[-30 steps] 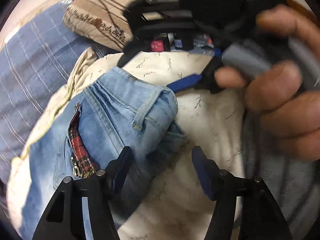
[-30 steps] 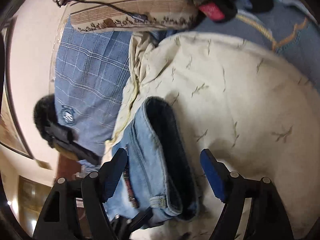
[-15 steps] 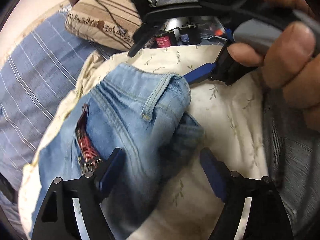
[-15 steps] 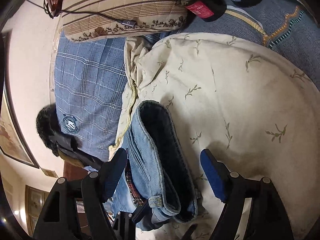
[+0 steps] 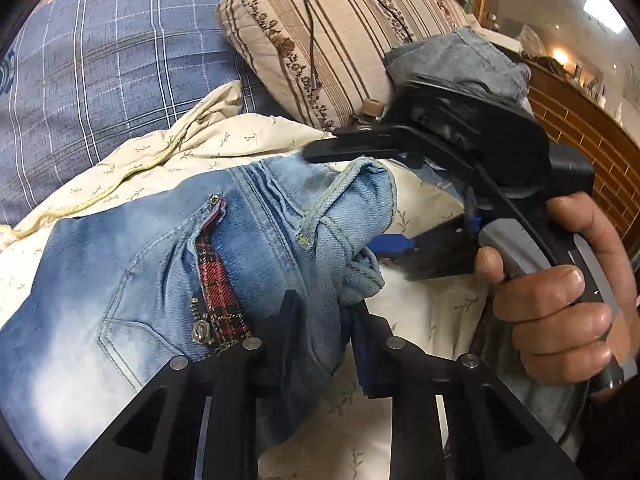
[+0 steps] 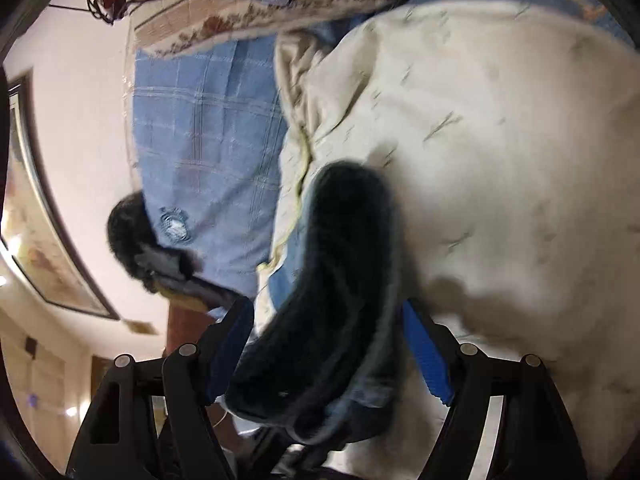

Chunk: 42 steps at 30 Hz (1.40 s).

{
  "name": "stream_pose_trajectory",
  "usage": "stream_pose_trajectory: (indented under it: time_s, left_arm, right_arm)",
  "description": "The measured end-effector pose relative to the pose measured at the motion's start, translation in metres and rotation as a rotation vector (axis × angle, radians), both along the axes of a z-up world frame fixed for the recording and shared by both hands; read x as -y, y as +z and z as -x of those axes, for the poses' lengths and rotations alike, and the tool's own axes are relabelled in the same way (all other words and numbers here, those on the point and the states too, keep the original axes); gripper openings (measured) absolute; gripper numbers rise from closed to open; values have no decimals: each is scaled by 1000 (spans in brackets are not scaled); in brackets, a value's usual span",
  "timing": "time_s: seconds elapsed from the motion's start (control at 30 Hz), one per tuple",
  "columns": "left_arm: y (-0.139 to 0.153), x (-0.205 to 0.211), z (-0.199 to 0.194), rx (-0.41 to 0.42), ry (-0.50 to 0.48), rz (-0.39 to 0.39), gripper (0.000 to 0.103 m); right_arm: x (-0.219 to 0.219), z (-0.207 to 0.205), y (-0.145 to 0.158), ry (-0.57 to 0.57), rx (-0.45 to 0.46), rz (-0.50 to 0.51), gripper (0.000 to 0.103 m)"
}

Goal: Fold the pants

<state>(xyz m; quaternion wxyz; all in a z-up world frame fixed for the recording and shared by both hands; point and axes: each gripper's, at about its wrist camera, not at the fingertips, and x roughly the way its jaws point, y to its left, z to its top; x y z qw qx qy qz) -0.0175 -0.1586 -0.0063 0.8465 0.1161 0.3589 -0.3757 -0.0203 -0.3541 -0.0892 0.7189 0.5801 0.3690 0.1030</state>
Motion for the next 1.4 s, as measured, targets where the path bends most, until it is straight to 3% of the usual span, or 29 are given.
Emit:
stream_pose_trajectory:
  time_s: [0.07, 0.1, 0.13, 0.3, 0.43, 0.63, 0.77, 0.8, 0.9, 1.0, 1.07, 1.13, 1.3, 1.37, 1.4]
  left_arm:
    - [-5, 3, -1, -7, 7, -6, 23]
    - [-3, 0, -1, -14, 11, 4, 23]
    - [-2, -3, -2, -25, 14, 18, 23]
    - [25, -25, -3, -56, 49, 145, 23]
    - [43, -72, -5, -112, 129, 322, 24]
    - [39, -188, -4, -237, 328, 555, 27]
    - [11, -254, -13, -349, 475, 622, 30]
    - [2, -269, -17, -370, 524, 615, 31]
    - [-22, -302, -26, -418, 651, 585, 50]
    - [-42, -320, -36, -501, 710, 620, 50]
    - [-43, -323, -38, -505, 694, 637, 50]
    - [-39, -320, -39, -474, 688, 614, 53]
    - [-43, -307, -37, -467, 692, 583, 58]
    - [-48, -299, -35, -473, 707, 568, 55]
    - [-50, -295, -36, -464, 717, 561, 48]
  right_arm:
    - [-7, -3, 1, 15, -28, 68, 60]
    - [-10, -4, 3, 16, -44, 114, 29]
    - [-12, -5, 5, 21, -53, 158, 13]
    - [-27, 0, 46, 19, 94, 275, 10]
    - [-77, -7, 106, 82, 219, 469, 10]
    - [-187, -37, 149, 308, 336, 573, 10]
    - [-266, -77, 127, 494, 312, 563, 13]
    - [-275, -84, 117, 517, 297, 539, 19]
    - [-306, -111, 73, 582, 217, 413, 37]
    - [-304, -107, 61, 564, 192, 410, 36]
    - [-286, -92, 68, 512, 226, 394, 44]
    - [-260, -75, 77, 427, 243, 439, 68]
    - [-206, -51, 67, 321, 159, 582, 70]
    - [-199, -48, 53, 320, 125, 636, 69]
    - [-199, -46, 45, 332, 119, 637, 69]
